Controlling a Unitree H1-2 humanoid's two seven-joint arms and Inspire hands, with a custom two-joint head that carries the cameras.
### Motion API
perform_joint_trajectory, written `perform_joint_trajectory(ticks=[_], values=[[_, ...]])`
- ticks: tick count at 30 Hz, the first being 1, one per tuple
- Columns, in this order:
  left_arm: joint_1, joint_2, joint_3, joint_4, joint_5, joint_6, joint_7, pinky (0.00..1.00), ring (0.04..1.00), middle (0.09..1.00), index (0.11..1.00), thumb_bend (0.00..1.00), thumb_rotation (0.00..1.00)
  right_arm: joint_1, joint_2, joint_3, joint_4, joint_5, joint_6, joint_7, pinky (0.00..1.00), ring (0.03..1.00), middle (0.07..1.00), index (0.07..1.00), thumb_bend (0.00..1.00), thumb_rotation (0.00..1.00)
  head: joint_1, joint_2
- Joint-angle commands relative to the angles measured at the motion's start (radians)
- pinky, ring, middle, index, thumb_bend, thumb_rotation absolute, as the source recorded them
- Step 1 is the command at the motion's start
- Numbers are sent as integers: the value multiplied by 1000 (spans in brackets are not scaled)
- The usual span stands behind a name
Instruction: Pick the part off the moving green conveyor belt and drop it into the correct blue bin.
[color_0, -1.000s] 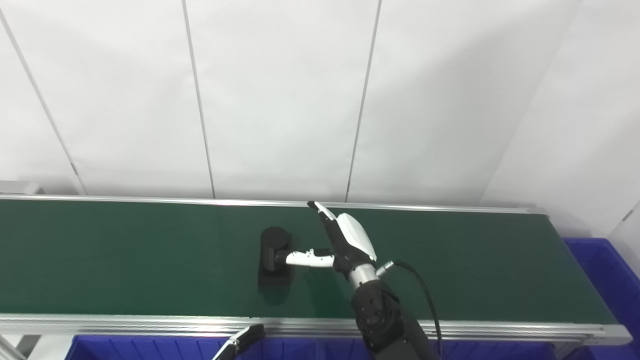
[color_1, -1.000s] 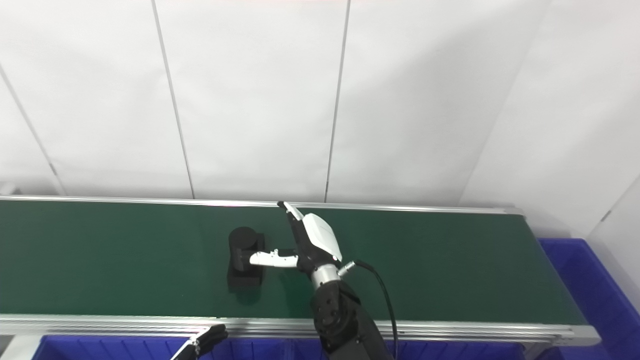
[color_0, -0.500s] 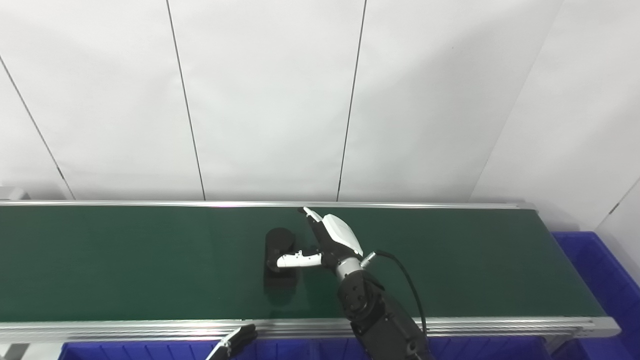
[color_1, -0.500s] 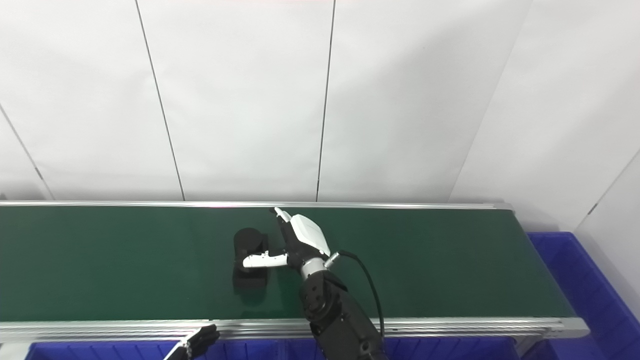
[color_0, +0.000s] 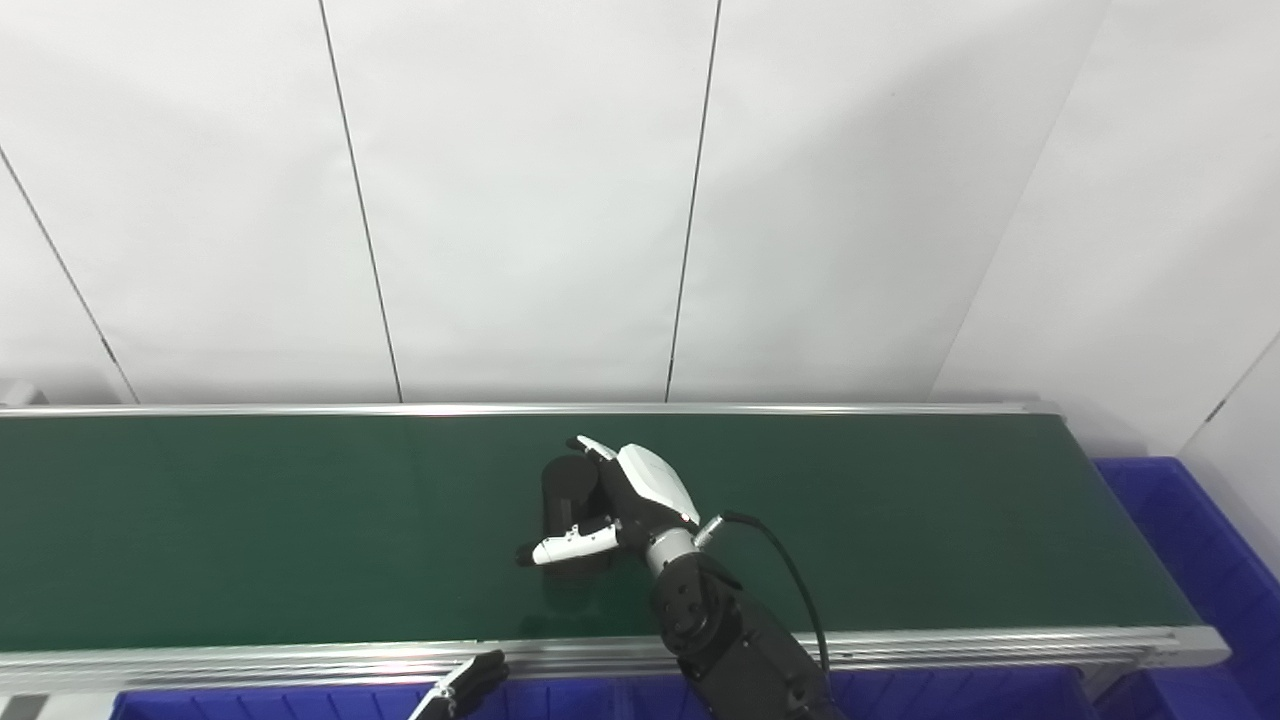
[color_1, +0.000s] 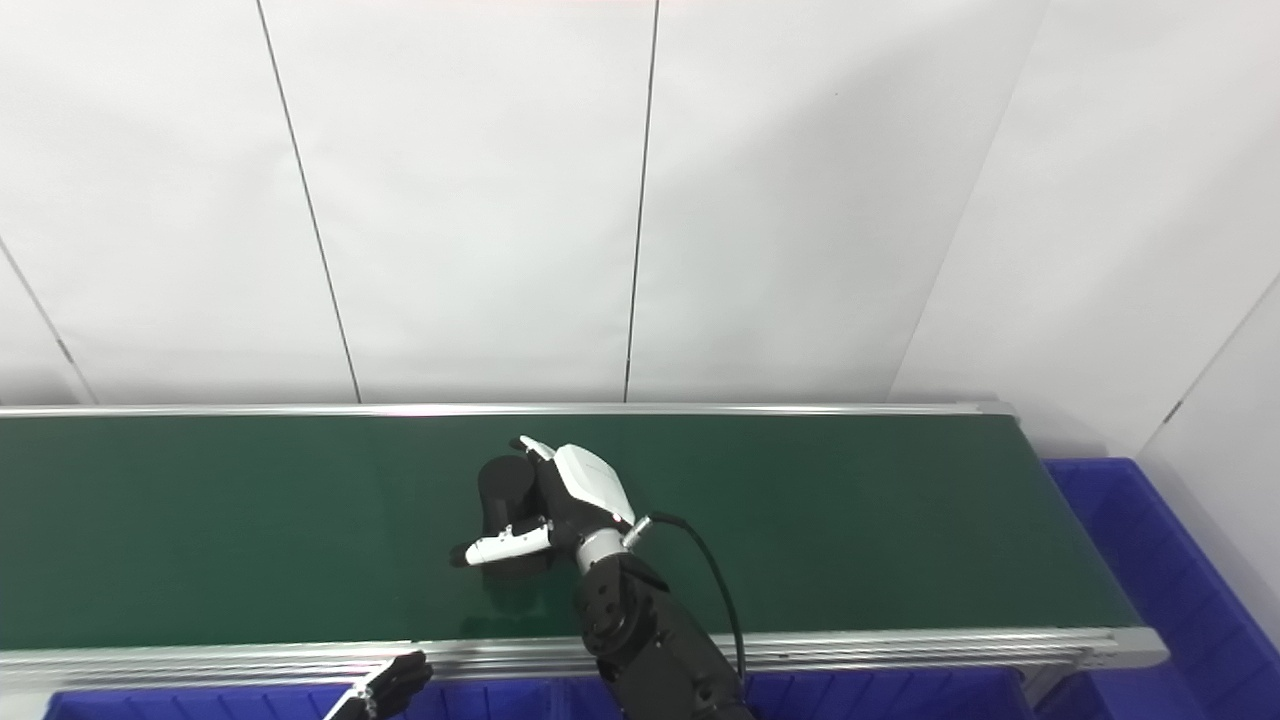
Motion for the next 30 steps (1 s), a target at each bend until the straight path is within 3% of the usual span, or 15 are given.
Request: perform_joint_trajectory(ticks=[1, 2, 3, 4, 6, 10, 20, 24, 30], values=[[-1, -1, 2, -31, 8, -40, 6, 844, 825, 811, 814, 639, 1000, -25, 31, -15, -9, 31, -99, -52, 760, 834, 881, 871, 939, 209, 1, 2], [-1, -1, 3, -32, 5, -40, 3, 853, 830, 815, 817, 655, 1000, -21, 37, -22, -1, 43, -117, -69, 655, 701, 796, 795, 833, 85, 1, 2], [-1, -2, 4, -32, 4, -40, 3, 856, 832, 816, 818, 660, 1000, -17, 43, -31, 8, 54, -136, -88, 619, 656, 767, 769, 797, 43, 1, 4], [0, -3, 5, -32, 4, -40, 3, 851, 830, 814, 816, 666, 1000, -15, 47, -36, 15, 61, -150, -102, 566, 523, 632, 682, 635, 17, 1, 4], [-1, -4, 7, -31, 0, -40, -2, 853, 832, 816, 819, 678, 1000, -14, 49, -39, 25, 58, -154, -130, 429, 435, 538, 539, 532, 2, 1, 5], [-1, -8, 12, -31, -12, -40, -12, 854, 834, 817, 819, 687, 1000, -5, 55, -48, 26, 49, -159, -207, 379, 439, 546, 464, 511, 0, 0, 6], [-11, -12, 22, -27, -13, -40, -24, 877, 839, 817, 818, 672, 1000, 42, 65, -84, -12, 51, -209, -364, 484, 446, 520, 480, 513, 0, -2, 11], [-11, -18, 28, -26, -10, -40, -20, 880, 840, 813, 815, 653, 1000, 76, 59, -94, -49, 64, -228, -383, 372, 460, 564, 467, 494, 0, -4, 13], [-17, -20, 34, -17, -8, -40, -22, 878, 841, 816, 822, 669, 1000, 128, 52, -110, -131, 65, -226, -394, 354, 467, 521, 479, 494, 0, -4, 18]])
